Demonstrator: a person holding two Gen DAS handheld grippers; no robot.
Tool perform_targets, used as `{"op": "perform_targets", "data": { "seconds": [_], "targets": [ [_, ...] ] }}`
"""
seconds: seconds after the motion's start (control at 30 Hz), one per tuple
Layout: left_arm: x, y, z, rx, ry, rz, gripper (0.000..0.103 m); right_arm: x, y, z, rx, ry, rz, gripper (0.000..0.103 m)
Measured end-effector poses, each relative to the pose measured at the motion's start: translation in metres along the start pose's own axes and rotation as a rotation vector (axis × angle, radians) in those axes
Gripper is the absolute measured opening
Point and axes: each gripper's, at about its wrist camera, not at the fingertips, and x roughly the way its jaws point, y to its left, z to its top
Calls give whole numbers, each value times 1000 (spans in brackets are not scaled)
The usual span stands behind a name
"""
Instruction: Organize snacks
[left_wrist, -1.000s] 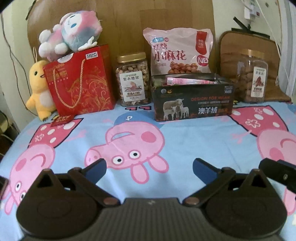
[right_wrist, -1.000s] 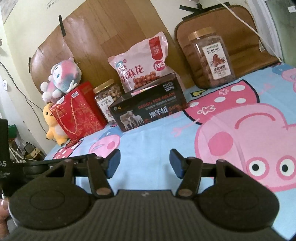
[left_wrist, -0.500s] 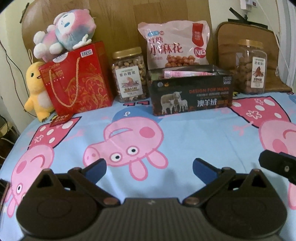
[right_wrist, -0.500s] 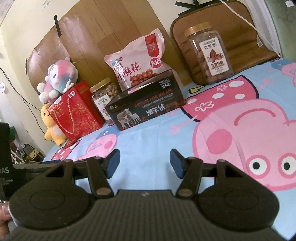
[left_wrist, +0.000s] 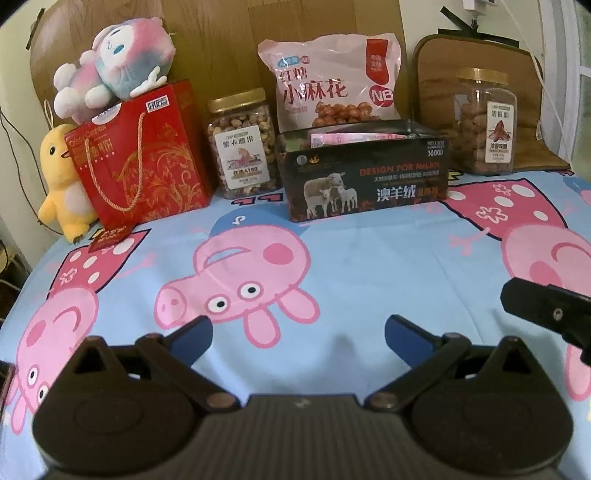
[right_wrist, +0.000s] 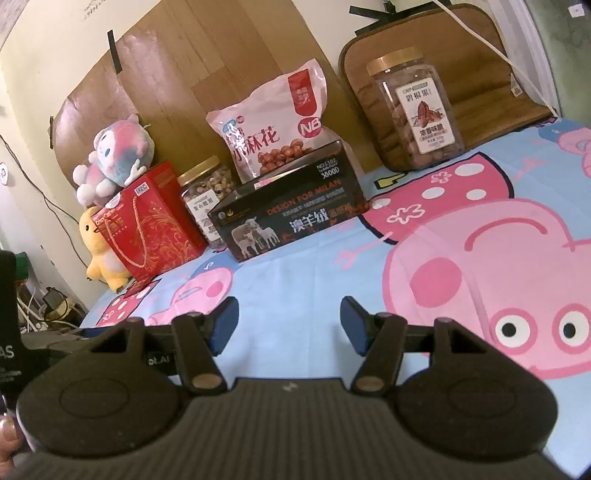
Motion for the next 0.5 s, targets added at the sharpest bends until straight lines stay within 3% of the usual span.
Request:
{"op": "perform_targets", "data": {
  "seconds": [0.5],
  "targets": [
    [12,0,-5,-20,69,-45,103,0,-3,-2,9,-8,-26,65]
  ]
}}
